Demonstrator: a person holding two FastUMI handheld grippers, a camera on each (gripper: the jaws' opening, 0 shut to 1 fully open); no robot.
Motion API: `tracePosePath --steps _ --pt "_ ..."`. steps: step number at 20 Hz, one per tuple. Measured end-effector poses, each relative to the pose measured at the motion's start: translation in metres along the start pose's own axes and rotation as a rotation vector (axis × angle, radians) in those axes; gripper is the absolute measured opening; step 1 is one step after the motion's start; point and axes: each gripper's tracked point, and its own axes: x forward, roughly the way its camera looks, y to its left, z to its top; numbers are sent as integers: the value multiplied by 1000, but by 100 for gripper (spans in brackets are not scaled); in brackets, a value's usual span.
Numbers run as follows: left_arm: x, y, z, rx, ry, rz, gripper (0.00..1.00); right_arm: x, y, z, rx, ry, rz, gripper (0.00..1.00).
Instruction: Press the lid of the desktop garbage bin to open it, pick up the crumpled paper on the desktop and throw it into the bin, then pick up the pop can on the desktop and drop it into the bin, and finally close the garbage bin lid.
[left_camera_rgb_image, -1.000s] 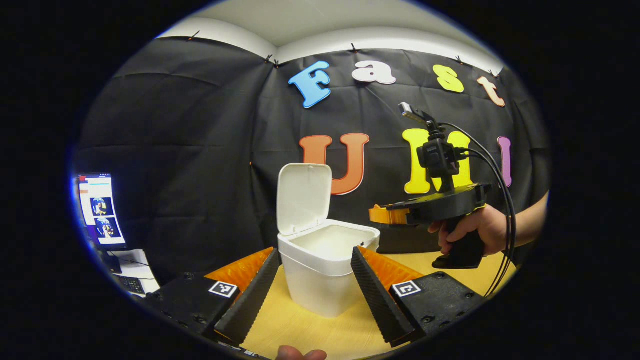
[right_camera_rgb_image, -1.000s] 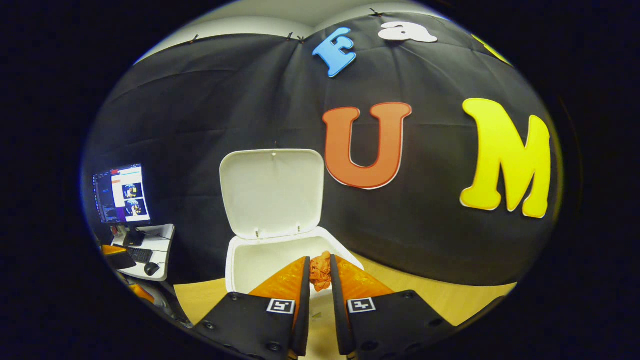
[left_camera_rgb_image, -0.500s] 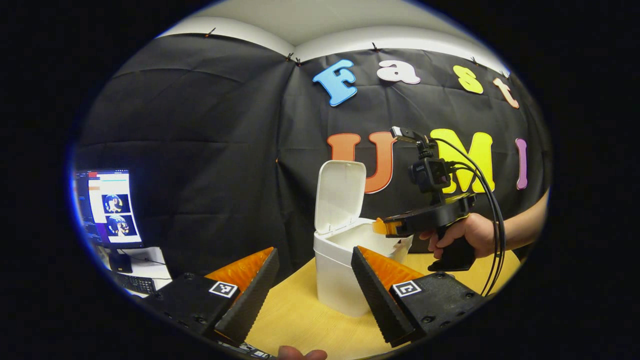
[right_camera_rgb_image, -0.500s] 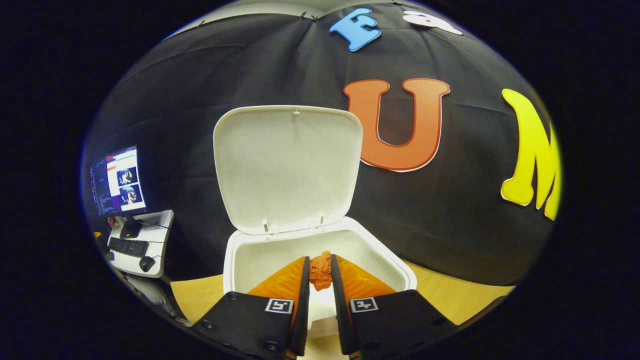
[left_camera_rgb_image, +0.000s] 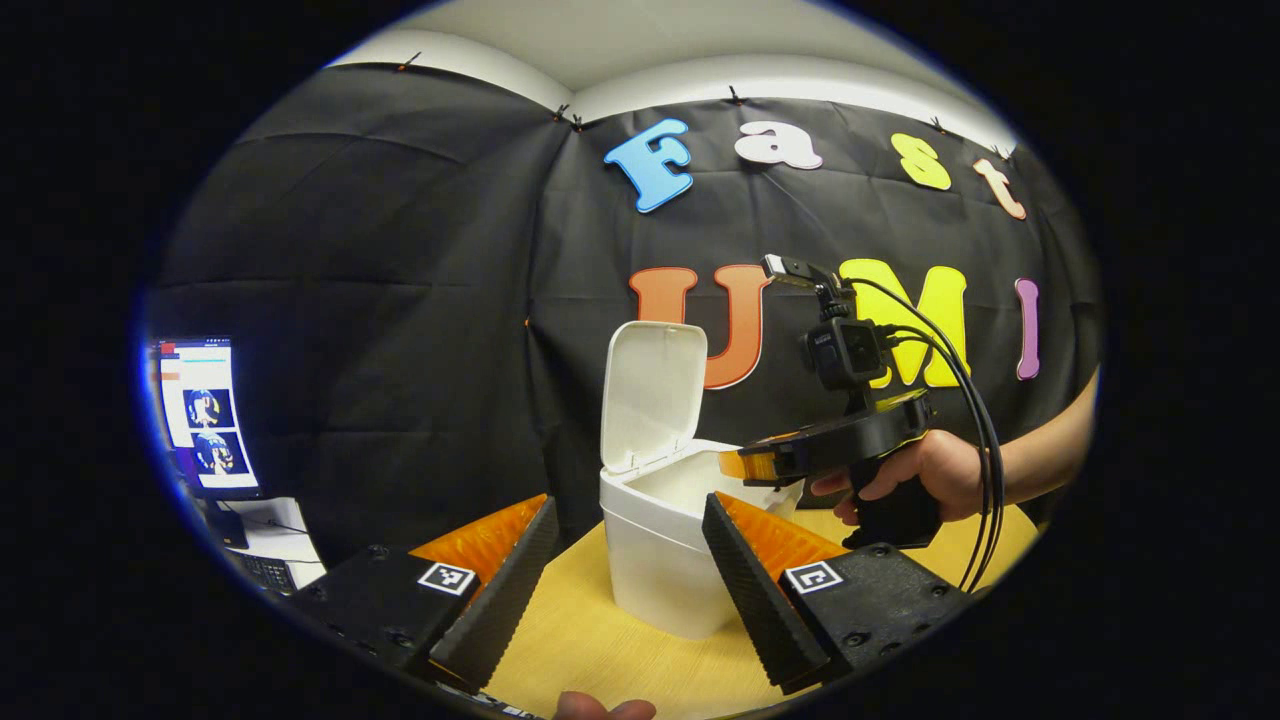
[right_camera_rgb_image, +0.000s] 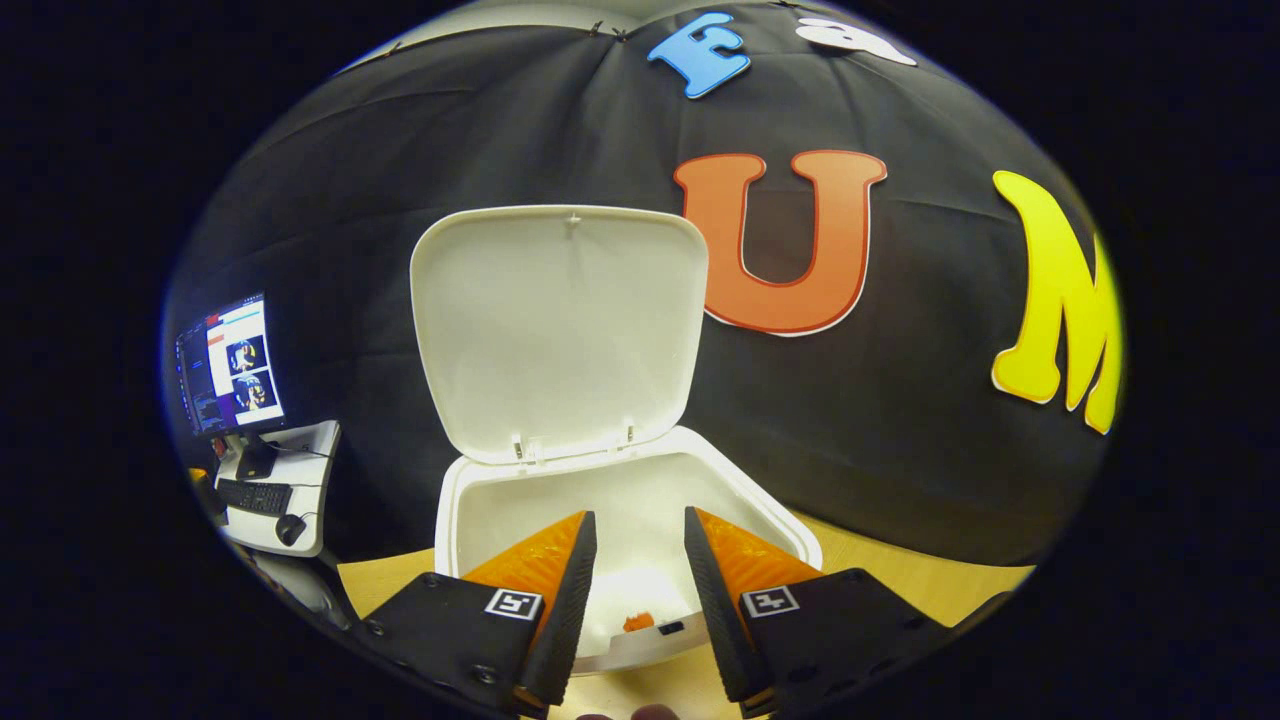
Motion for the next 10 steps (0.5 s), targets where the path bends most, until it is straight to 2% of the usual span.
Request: tracePosePath --steps 4,10 --pt "5 -14 5 36 -12 -38 96 -37 -14 42 2 -149 -63 62" --pt "18 -60 14 32 -33 -164 96 -116 -70 77 17 -300 -221 61"
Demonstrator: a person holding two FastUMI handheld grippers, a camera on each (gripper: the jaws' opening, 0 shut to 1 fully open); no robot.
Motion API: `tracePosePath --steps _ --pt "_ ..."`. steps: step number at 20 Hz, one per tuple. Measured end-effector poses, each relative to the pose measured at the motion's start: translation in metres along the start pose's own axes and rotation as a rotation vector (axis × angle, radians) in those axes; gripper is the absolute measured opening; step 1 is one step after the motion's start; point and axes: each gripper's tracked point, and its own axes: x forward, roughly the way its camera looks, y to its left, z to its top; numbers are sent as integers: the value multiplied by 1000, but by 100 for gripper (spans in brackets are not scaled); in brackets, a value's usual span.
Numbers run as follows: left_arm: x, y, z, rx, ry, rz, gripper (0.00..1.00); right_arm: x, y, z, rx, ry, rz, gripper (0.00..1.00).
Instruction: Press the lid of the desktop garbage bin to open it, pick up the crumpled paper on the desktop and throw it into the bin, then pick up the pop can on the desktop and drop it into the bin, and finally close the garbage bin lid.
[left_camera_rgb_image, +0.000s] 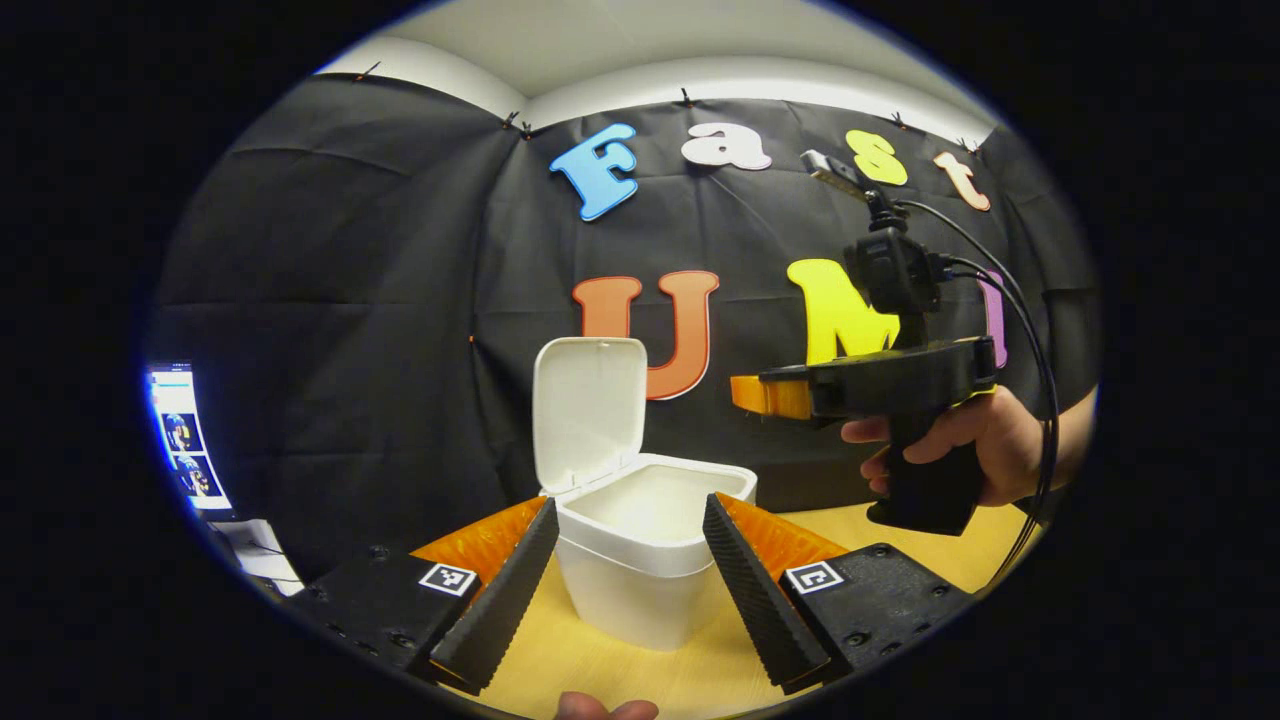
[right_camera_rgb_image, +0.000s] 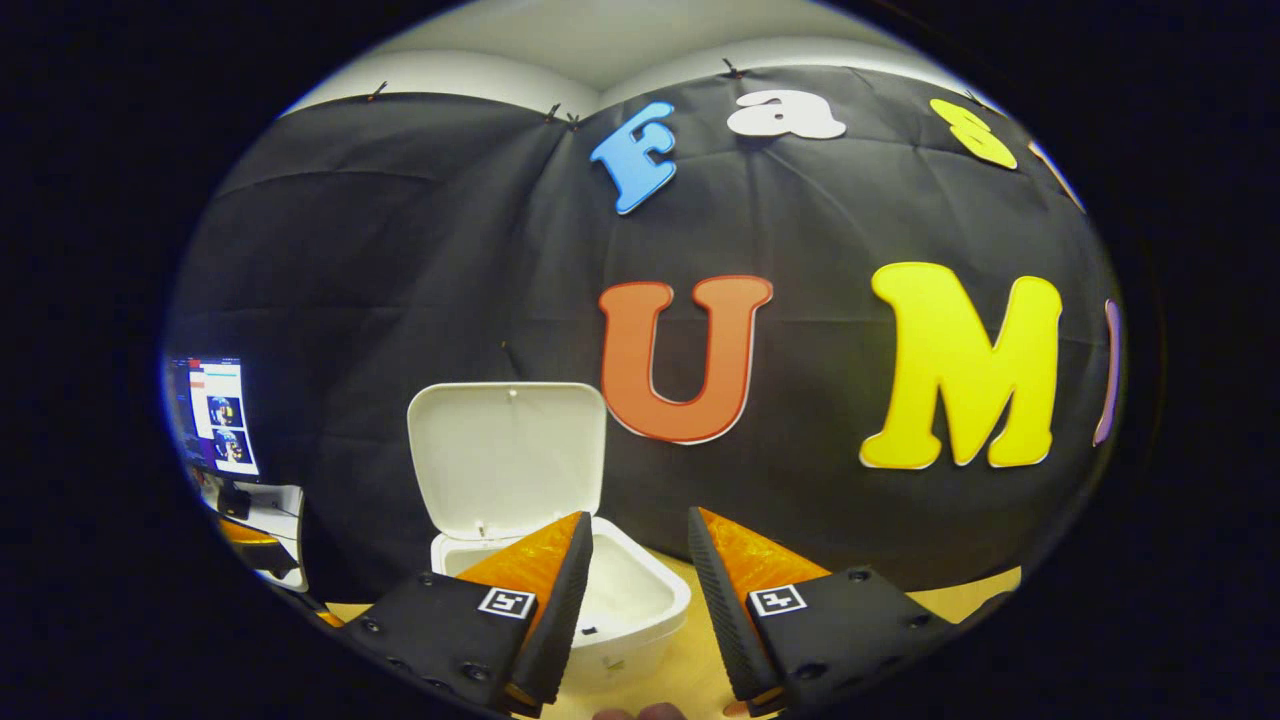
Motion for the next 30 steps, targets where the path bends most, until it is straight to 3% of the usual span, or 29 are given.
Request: tracePosePath --steps 9,15,20,30 --pt "19 -117 -7 -39 -7 -281 96 -112 -142 9 -26 -46 -293 63" --pt "14 -184 -56 -42 86 -417 96 -176 -207 -2 -6 -36 -440 67" --pt "22 -216 -113 -48 190 -439 96 -212 -235 -4 2 -33 -496 68" --pt "75 -247 -230 -36 354 -377 98 -256 -278 -17 -15 16 -569 67"
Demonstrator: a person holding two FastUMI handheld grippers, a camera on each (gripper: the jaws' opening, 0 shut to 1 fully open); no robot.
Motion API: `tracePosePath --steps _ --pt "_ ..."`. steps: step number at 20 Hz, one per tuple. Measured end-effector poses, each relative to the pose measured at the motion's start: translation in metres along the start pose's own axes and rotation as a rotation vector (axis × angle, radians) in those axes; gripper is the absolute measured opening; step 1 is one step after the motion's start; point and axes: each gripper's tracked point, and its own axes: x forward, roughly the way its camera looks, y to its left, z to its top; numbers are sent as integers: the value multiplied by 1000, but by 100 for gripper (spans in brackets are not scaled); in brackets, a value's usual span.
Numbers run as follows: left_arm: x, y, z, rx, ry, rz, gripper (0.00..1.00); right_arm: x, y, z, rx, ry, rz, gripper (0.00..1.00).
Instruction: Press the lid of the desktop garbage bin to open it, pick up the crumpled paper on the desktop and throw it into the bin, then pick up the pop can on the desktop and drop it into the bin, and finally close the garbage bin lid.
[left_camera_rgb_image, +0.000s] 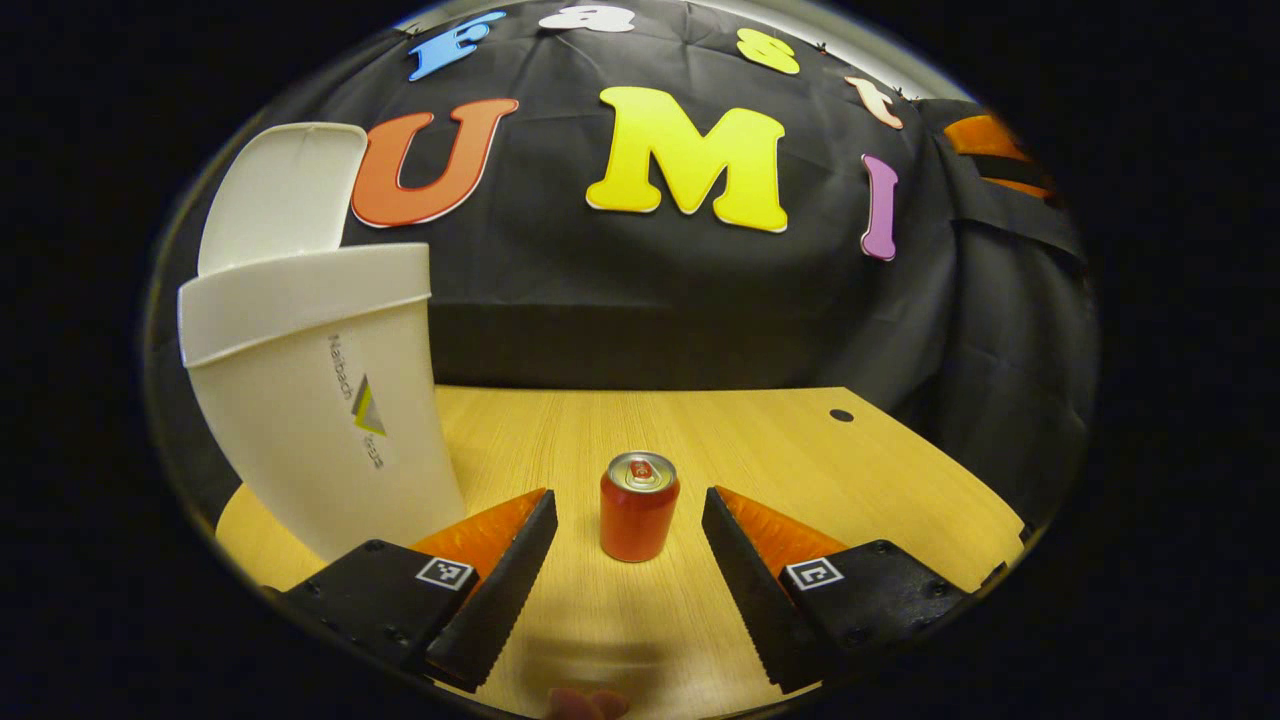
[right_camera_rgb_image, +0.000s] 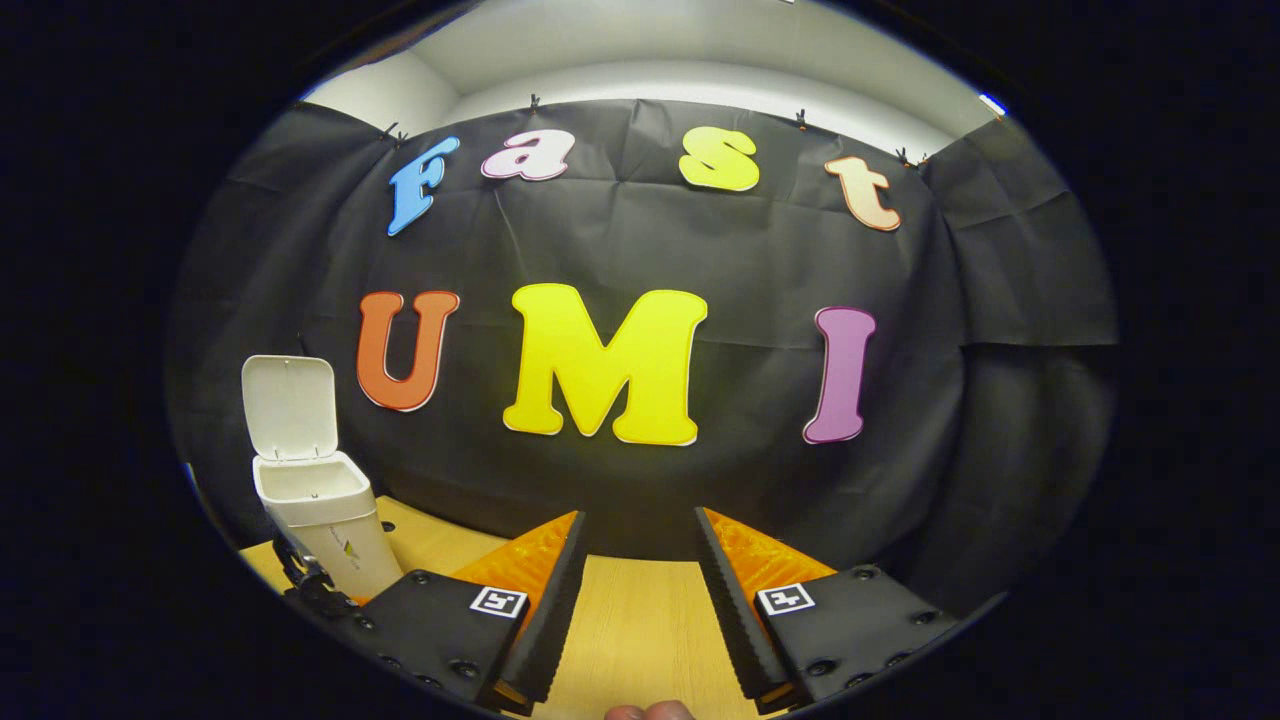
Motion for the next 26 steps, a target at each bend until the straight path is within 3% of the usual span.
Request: tracePosePath --steps 5,10,16,26 --pt "34 2 -36 18 65 29 98 1 -25 -20 -26 52 -43 68" --pt "64 1 -58 26 106 34 97 9 -29 -33 -72 87 -38 69" --pt "88 0 -64 53 105 23 97 24 -20 -40 -104 107 -6 69" --pt "111 0 -60 97 99 15 96 26 -18 -46 -130 143 -18 69"
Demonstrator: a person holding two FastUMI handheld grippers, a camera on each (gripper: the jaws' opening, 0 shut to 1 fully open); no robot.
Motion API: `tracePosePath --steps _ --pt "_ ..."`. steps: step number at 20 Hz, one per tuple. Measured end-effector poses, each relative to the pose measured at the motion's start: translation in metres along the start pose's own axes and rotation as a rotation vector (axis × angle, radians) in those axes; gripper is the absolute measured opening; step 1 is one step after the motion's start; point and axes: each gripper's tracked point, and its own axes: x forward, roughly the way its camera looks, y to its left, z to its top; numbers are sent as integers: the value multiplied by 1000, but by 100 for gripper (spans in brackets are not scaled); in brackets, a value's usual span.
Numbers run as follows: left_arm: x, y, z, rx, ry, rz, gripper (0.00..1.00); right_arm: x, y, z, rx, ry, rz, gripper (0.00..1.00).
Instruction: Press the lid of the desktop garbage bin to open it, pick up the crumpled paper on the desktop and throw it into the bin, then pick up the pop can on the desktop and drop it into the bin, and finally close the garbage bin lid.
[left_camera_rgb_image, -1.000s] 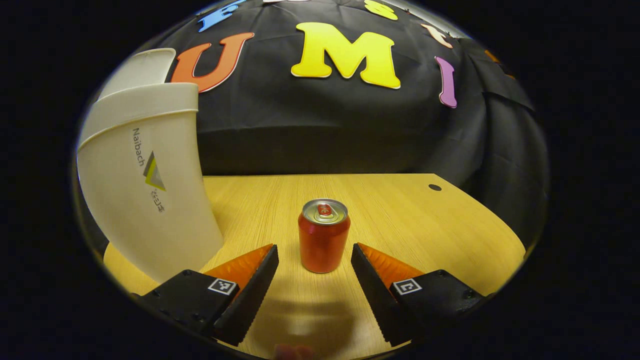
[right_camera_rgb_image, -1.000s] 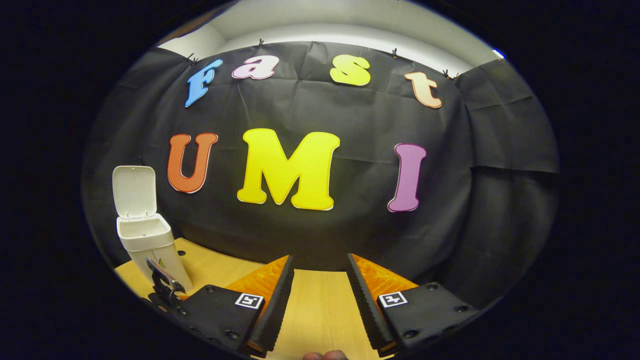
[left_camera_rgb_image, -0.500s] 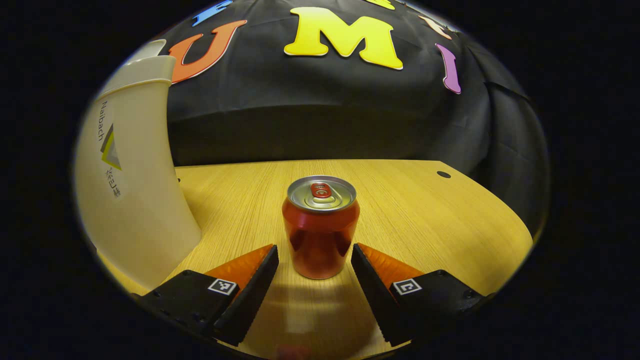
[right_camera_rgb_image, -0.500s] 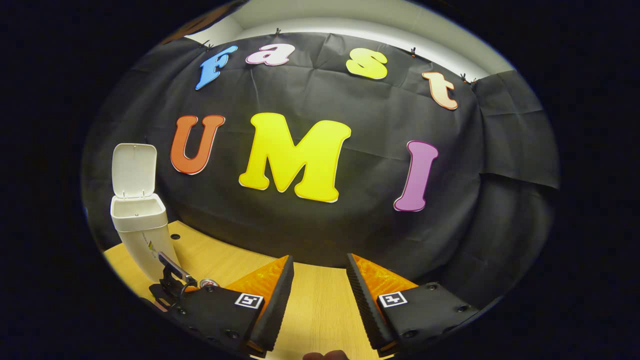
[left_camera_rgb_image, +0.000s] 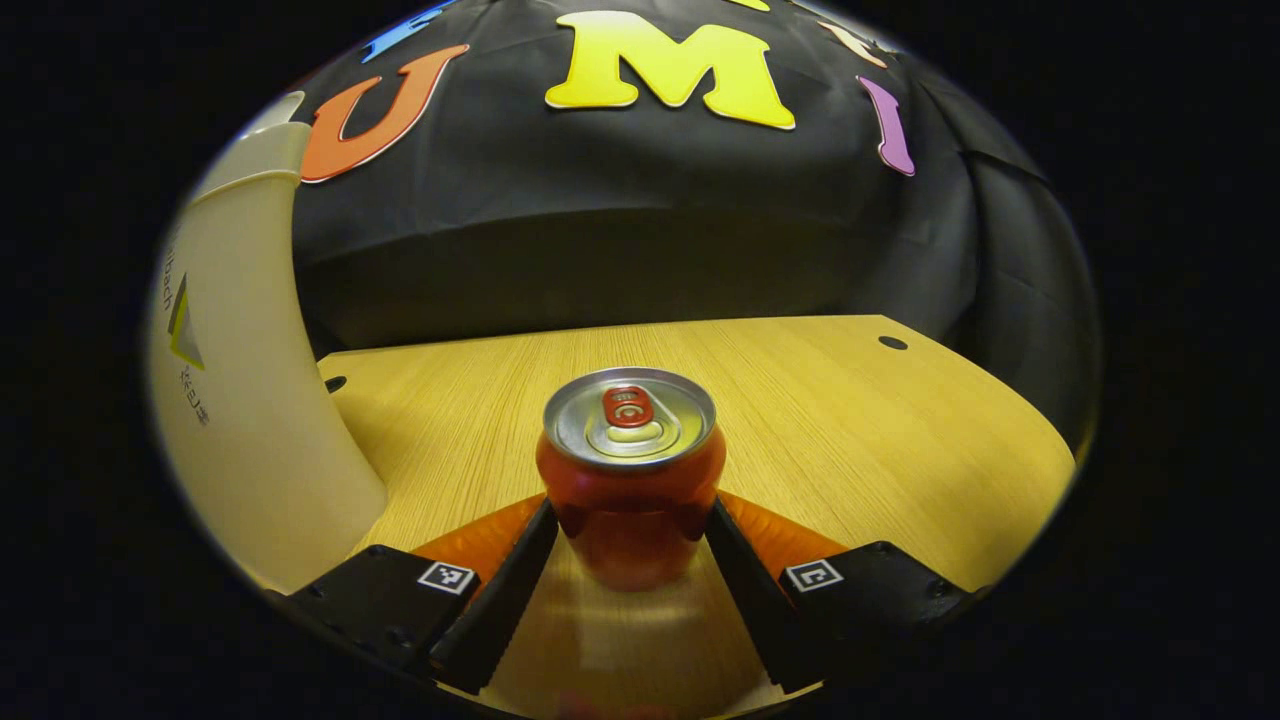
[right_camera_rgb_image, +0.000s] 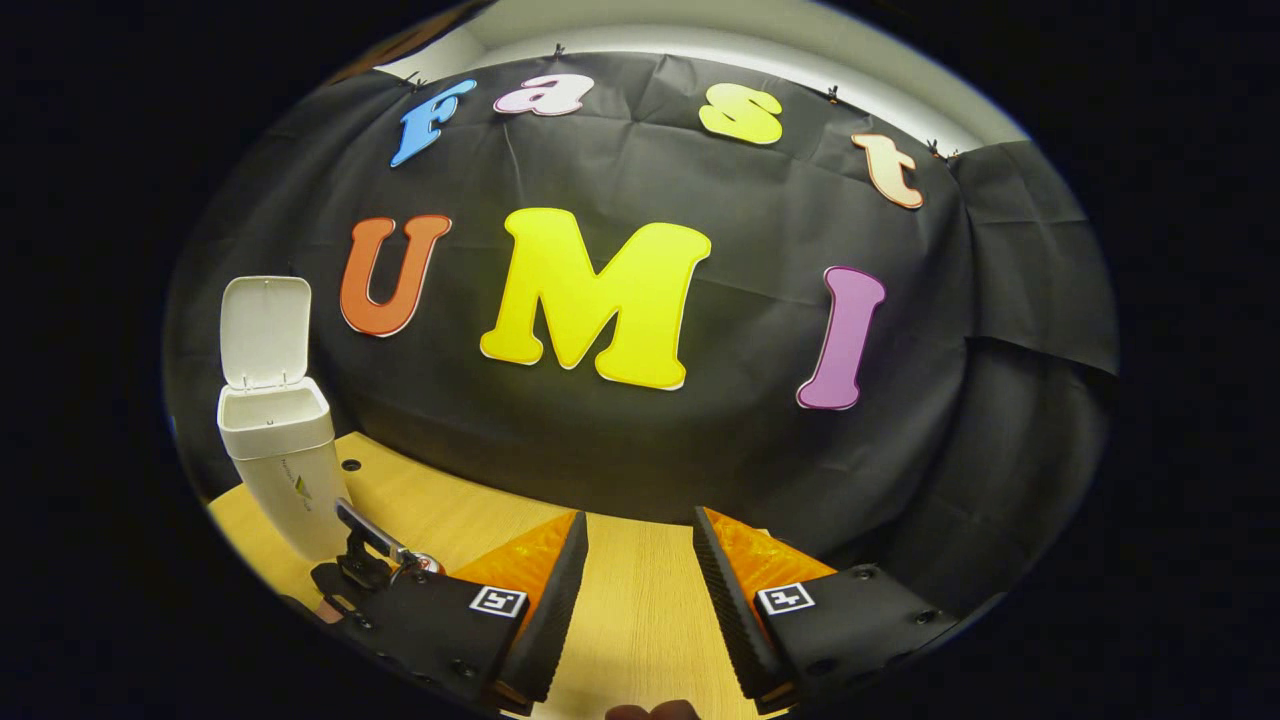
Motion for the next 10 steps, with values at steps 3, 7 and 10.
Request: tracePosePath --steps 3,7,10 --pt "2 0 1 3 6 -4 96 -2 0 3 -15 -6 1 68" --pt "2 -2 -3 -10 29 -17 87 -3 1 2 -9 -5 -1 69" --pt "-4 -3 2 -17 27 -31 86 -3 0 -1 -7 1 2 69"
